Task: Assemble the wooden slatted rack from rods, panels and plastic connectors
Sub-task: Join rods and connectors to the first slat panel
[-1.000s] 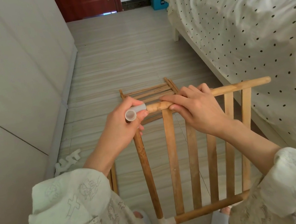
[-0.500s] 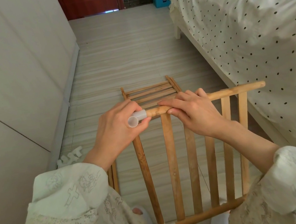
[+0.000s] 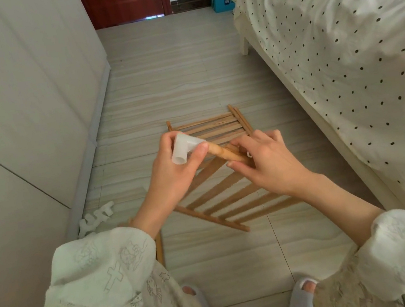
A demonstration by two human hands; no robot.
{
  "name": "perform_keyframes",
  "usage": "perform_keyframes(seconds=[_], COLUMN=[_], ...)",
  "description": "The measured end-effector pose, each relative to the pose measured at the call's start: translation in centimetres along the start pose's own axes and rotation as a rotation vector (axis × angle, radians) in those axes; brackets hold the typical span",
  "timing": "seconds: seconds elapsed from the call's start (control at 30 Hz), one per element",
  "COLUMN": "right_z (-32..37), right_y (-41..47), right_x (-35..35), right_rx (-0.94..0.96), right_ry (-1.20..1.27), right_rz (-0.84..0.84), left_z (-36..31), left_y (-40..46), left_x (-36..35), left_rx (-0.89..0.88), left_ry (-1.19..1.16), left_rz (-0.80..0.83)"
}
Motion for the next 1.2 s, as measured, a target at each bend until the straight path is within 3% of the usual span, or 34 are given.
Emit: perform_keyframes(seconds=[0.17, 0.33, 0.67, 1.0, 1.2], right_z=[0.7, 1.0, 1.6, 3.6, 5.0], right_y=[-0.2, 0.1, -1.0, -1.0, -1.3], right_x=[-1.2, -1.1, -1.9, -3.8, -4.9], right_rx=[-0.047, 0.021, 0.049, 0.142, 0.183], right_ry=[0.108, 0.146, 0.056, 0.049, -0.004], right_rz=[0.139, 0.135, 0.302, 0.373, 0.389], left_z=[-0.3, -0.2, 0.0, 1.0, 1.8], left_y=[0.1, 0.6, -0.9, -1.5, -2.0], left_x=[-0.1, 0.7, 1.3, 2.7, 4.0], left_rx=[0.006, 0.166, 0.390, 0.259, 0.330], left_ry=[-0.066, -0.123, 0.020, 0.235, 0.212], left_rz=[0.158, 0.250, 0.796, 0.856, 0.974])
Point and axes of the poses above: each hand's wrist, its own y-axis towards the middle knuckle, its own x-axis out of the back of the hand, z = x × y, the point moved 2 cm from there along y, towards the middle knuckle, and after that the axes turned 12 degrees about -x, right-handed, at the moved point
